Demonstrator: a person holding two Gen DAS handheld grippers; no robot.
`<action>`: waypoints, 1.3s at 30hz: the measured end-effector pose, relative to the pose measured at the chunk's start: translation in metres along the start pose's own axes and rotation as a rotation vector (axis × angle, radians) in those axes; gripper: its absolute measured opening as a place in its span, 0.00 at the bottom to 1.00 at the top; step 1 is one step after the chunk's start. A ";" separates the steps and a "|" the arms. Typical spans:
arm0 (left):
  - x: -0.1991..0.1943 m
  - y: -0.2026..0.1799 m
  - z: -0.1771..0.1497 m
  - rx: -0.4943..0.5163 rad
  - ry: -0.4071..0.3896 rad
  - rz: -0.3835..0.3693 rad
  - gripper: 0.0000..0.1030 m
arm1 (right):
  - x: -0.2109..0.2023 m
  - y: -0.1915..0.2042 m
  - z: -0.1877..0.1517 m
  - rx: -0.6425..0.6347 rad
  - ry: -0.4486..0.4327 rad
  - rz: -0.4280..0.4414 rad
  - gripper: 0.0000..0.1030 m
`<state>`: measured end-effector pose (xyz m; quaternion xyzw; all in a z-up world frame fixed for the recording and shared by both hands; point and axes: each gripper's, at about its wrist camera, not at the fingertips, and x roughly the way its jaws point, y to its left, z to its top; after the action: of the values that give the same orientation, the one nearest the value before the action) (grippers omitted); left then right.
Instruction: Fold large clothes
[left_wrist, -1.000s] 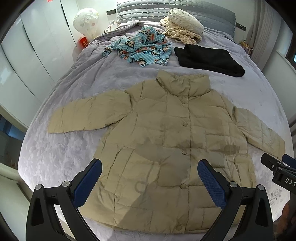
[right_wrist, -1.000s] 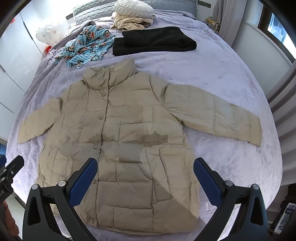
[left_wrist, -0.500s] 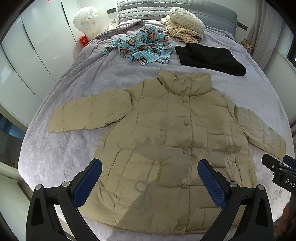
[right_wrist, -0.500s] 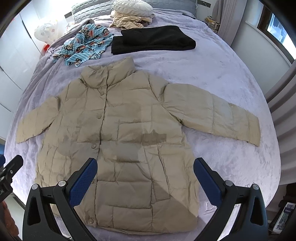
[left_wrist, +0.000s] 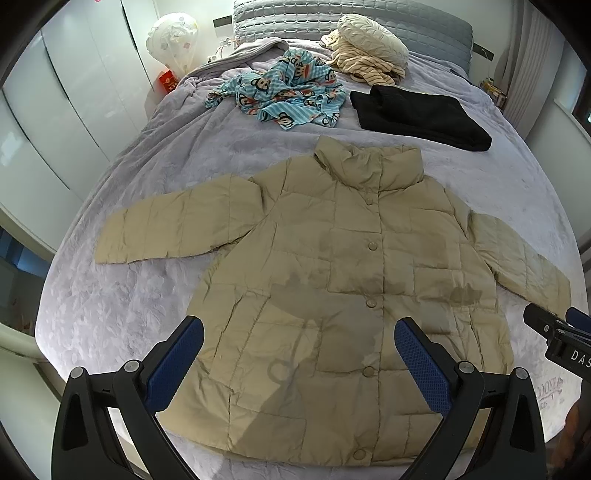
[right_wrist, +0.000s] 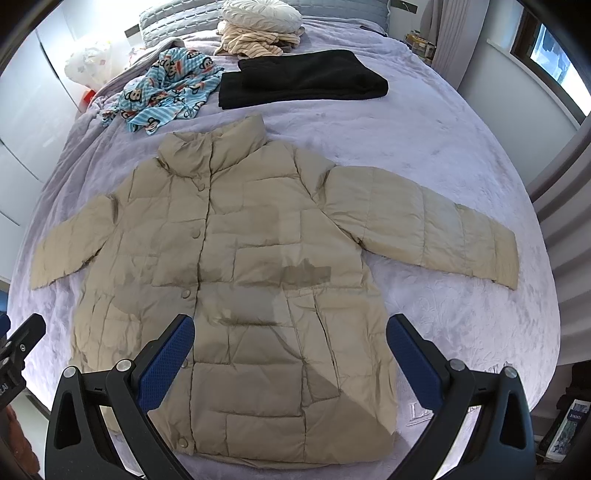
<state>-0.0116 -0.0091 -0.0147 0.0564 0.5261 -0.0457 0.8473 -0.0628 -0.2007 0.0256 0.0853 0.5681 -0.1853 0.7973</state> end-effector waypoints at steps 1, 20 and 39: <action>0.000 0.000 0.000 0.000 0.001 0.000 1.00 | 0.000 0.000 0.000 0.002 0.000 -0.001 1.00; 0.002 -0.002 0.001 0.009 0.005 -0.005 1.00 | 0.002 -0.004 0.001 0.020 0.009 -0.001 1.00; 0.002 -0.003 0.001 0.011 0.005 -0.004 1.00 | 0.003 -0.002 0.000 0.020 0.014 0.000 1.00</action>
<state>-0.0105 -0.0117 -0.0159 0.0602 0.5281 -0.0500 0.8456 -0.0624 -0.2030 0.0233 0.0945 0.5719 -0.1906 0.7923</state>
